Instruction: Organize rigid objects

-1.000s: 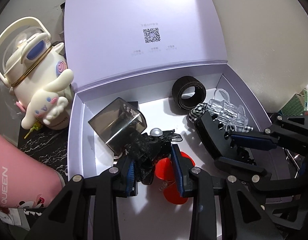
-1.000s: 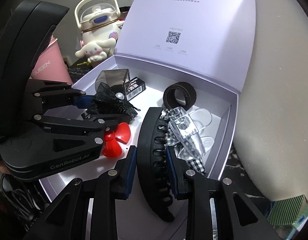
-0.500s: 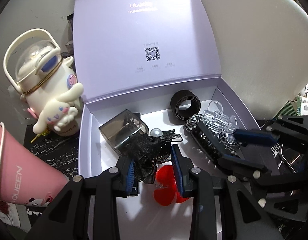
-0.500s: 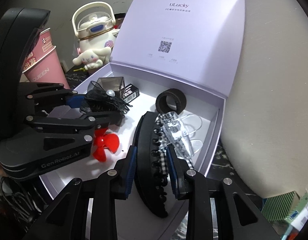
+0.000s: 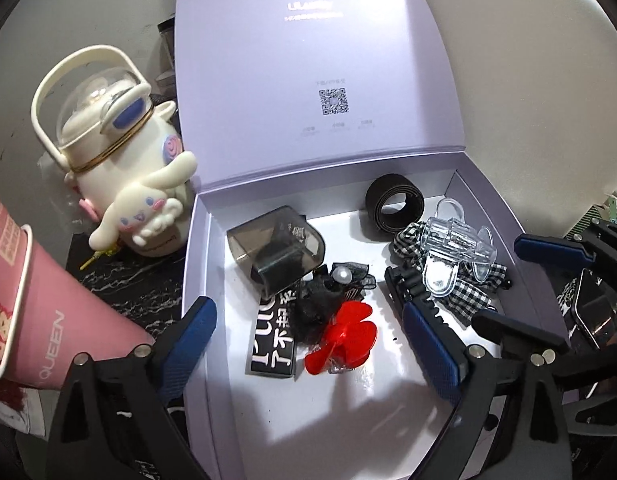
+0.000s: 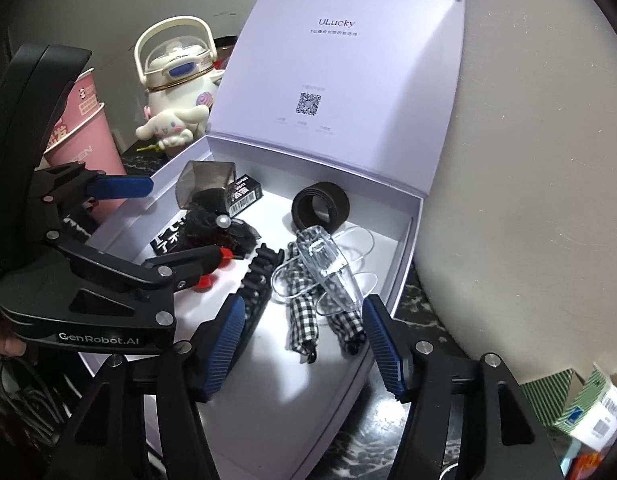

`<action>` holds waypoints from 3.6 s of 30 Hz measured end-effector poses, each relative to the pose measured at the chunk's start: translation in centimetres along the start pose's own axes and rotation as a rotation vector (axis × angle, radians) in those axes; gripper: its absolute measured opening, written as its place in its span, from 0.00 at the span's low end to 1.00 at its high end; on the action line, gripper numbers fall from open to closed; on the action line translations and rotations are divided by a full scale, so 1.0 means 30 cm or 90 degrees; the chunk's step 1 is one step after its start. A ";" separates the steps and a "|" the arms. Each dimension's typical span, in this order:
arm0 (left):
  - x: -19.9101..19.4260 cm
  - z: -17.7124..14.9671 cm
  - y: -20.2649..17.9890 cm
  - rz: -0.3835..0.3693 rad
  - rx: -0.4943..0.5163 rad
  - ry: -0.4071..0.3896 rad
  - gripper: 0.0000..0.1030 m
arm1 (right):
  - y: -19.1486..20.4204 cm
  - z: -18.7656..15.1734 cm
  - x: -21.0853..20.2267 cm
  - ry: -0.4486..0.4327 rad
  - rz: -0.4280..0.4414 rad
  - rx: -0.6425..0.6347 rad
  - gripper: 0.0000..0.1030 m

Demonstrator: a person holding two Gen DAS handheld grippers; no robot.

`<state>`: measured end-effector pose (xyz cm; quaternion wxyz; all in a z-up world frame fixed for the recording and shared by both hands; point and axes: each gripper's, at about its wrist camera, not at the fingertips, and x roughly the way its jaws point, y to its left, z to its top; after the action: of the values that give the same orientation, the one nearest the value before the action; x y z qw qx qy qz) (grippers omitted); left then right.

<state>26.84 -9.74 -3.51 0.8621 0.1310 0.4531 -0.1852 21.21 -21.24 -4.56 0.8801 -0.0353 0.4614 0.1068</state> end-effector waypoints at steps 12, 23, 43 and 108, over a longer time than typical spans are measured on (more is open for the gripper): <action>-0.086 -0.011 0.047 0.013 -0.011 -0.013 0.93 | 0.017 0.002 -0.046 -0.016 -0.007 -0.001 0.60; -0.260 -0.037 0.070 0.040 -0.023 -0.045 0.99 | 0.040 -0.001 -0.154 -0.052 -0.020 0.008 0.72; -0.511 -0.144 0.037 0.062 -0.038 -0.128 0.99 | 0.103 -0.073 -0.440 -0.141 -0.050 0.014 0.86; -0.772 -0.550 -0.093 0.116 -0.056 -0.171 0.99 | 0.318 -0.455 -0.704 -0.190 -0.050 -0.007 0.87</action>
<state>1.48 -1.10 6.39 0.9330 0.1074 0.3279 -0.1023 -3.51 -17.42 5.30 0.9422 -0.0417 0.3229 0.0791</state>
